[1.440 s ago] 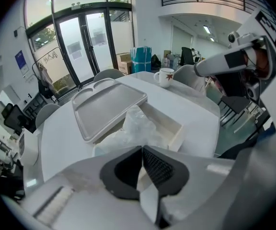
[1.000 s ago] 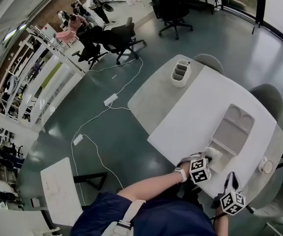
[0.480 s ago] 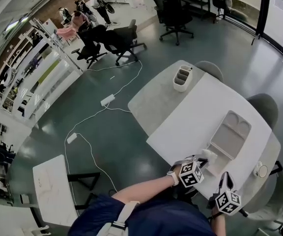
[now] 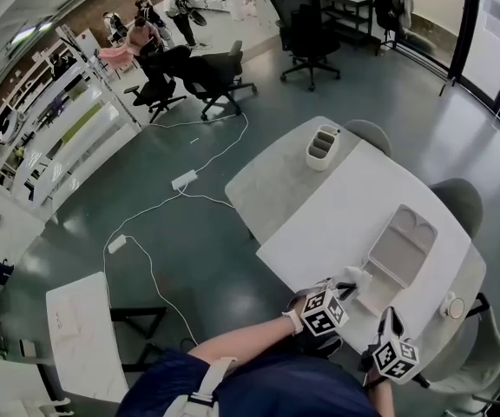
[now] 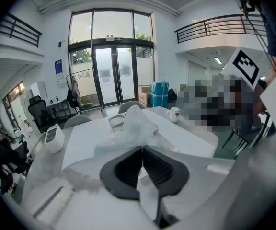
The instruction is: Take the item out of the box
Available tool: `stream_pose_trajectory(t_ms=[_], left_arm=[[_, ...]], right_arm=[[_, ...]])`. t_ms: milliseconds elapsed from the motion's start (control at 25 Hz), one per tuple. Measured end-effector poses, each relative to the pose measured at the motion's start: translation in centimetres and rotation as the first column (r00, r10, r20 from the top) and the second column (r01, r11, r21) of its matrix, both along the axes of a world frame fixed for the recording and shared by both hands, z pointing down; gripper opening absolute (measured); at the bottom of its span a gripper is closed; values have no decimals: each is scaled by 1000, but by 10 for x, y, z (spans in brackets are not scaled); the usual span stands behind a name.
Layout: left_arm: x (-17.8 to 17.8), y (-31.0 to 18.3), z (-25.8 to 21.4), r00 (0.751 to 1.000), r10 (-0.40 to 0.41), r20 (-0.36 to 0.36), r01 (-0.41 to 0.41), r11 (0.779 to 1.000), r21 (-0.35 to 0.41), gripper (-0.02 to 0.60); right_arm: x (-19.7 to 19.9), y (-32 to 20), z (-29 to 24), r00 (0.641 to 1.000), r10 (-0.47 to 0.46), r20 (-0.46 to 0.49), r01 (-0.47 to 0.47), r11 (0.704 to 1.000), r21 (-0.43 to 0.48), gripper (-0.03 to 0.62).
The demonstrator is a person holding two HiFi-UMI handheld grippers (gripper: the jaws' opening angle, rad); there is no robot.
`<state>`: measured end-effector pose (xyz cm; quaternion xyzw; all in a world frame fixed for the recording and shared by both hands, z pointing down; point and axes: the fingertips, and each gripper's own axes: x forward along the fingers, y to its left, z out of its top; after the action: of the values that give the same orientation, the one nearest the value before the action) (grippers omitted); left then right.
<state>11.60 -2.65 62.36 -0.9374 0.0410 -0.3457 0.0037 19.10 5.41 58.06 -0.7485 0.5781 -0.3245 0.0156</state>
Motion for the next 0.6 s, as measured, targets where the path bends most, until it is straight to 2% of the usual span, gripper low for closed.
stream_pose_trajectory(t_ms=[320,600], left_arm=[[-25,-3,-19,997,-69,-47,69,998,-1,12],[-52,-9,-21,989,-137,-58,136,991,-17,12]], right_arm=[[-16,-7,-7,999,-41,-9,42,999,10,2],[-30,-12,-9,997,-71,-11,71,997,17,2]])
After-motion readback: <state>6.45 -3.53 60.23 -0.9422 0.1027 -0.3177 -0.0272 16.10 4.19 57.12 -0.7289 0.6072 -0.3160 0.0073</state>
